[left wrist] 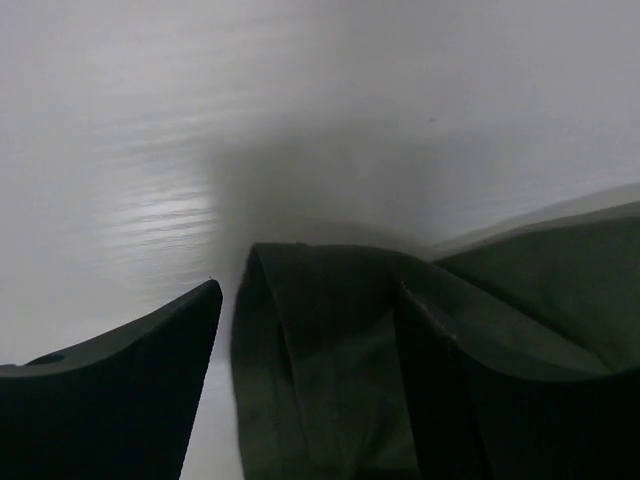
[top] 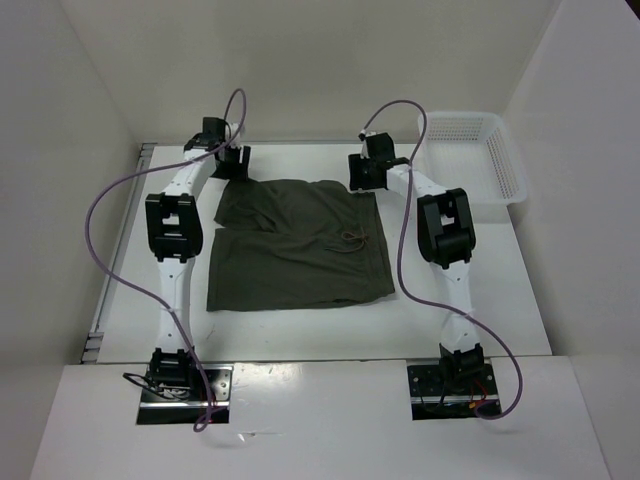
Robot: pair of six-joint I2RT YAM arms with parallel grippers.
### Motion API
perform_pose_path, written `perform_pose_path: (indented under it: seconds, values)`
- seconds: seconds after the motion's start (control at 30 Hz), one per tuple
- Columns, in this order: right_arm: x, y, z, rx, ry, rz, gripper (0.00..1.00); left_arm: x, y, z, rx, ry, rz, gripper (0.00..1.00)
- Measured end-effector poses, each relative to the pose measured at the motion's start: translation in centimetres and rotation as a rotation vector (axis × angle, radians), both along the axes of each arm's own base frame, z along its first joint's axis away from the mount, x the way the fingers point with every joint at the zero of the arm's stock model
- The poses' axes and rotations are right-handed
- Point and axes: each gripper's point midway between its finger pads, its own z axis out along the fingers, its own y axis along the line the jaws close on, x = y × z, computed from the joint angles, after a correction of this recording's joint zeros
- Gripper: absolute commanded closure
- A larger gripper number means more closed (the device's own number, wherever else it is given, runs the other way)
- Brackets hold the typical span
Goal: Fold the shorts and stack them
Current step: Flatten the shorts out
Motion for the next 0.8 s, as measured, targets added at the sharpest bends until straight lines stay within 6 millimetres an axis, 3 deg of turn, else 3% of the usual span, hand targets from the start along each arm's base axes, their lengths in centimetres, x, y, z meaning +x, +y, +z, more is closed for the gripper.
perform_pose_path:
  seconds: [0.07, 0.13, 0.23, 0.27, 0.43, 0.5, 0.6, 0.8]
  values:
    - [-0.1, 0.0, -0.5, 0.007, 0.023, -0.015, 0.37, -0.6, -0.7, -2.5, -0.005, 0.053, -0.014, 0.23]
    - [-0.3, -0.2, -0.9, 0.007, 0.041, -0.031, 0.37, -0.3, -1.0, -2.7, -0.007, 0.046, -0.023, 0.23]
    - [-0.4, -0.5, -0.8, 0.003, 0.051, -0.048, 0.34, -0.4, -1.2, -2.8, -0.015, 0.051, -0.029, 0.35]
    - [-0.6, -0.8, -0.8, 0.003, 0.056, -0.050, 0.34, -0.5, -1.4, -2.9, -0.020, 0.054, -0.032, 0.41]
    - [-3.7, -1.3, -0.6, 0.045, 0.121, 0.010, 0.31, -0.8, -2.1, -3.0, -0.045, 0.064, -0.049, 0.89]
    - [-4.5, -1.1, -0.4, 0.071, 0.136, 0.043, 0.31, -0.8, -2.4, -3.0, -0.057, 0.066, -0.059, 0.98]
    - [-5.4, -0.9, -0.5, 0.085, 0.149, 0.085, 0.39, -0.8, -2.6, -3.0, -0.059, 0.064, -0.067, 1.00]
    - [-6.2, -0.9, -0.6, 0.065, 0.150, 0.172, 0.24, -1.0, -2.8, -3.0, -0.067, 0.064, -0.074, 1.00]
